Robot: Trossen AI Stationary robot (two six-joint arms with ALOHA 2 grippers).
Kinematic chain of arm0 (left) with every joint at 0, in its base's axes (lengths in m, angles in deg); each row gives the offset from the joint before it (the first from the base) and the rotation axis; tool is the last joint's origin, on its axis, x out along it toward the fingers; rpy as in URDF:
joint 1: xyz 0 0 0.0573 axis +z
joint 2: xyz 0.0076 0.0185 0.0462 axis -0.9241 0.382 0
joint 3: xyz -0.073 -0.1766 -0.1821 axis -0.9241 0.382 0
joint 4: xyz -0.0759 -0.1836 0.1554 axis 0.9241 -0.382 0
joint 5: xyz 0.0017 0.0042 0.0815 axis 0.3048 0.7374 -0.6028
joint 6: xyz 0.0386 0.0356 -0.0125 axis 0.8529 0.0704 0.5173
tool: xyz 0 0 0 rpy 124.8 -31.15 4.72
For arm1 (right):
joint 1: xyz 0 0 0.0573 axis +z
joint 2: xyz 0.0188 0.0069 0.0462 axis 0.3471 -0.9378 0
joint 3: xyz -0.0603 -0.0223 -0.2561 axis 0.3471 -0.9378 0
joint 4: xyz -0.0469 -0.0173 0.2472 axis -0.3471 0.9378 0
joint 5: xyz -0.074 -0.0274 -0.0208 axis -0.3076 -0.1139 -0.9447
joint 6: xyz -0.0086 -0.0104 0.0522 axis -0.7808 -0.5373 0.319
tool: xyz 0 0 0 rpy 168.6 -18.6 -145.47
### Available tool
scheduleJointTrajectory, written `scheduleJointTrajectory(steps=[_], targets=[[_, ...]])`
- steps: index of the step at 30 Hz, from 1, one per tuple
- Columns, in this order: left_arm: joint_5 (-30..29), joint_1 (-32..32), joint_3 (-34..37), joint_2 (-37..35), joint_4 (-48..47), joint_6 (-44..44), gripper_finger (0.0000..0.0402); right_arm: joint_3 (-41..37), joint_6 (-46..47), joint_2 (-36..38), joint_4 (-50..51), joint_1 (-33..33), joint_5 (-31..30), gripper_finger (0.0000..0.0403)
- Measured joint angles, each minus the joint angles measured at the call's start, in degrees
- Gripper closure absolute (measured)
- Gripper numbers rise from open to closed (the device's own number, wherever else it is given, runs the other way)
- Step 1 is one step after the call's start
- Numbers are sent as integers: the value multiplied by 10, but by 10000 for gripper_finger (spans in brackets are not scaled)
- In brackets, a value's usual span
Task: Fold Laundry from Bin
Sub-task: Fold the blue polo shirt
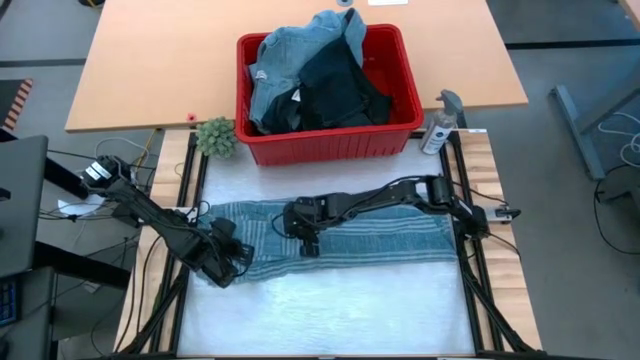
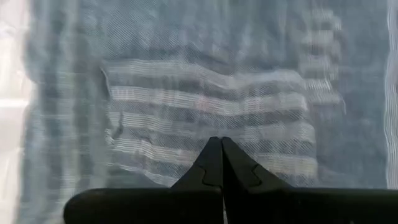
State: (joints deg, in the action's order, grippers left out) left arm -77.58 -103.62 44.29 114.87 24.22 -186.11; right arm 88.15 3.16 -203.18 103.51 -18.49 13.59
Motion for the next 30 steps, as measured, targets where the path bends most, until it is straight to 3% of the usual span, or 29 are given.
scheduleJointTrajectory(steps=[7, 10, 12, 15, 17, 25, 30], targets=[[68, 11, 0, -31, -105, 28, 360, 1, 1, 1, -3, -9, 2, 387], [59, 11, 0, -59, -147, -10, 360, 1, -1, 1, -5, -11, 4, 387], [1, 9, 0, -87, -139, -54, 360, 1, -7, 1, -4, -11, 5, 387], [-153, -4, 0, -140, -69, -46, 360, 1, -9, 1, -4, -13, 5, 387], [-215, -3, 7, -168, -7, 15, 360, 1, -9, 1, -4, -12, 5, 387], [-195, 25, 92, -175, 212, 117, 360, 1, -9, 1, -4, -13, 5, 387], [-137, 41, 156, -157, 317, 139, 360, 1, -9, 1, -4, -17, 5, 387]])
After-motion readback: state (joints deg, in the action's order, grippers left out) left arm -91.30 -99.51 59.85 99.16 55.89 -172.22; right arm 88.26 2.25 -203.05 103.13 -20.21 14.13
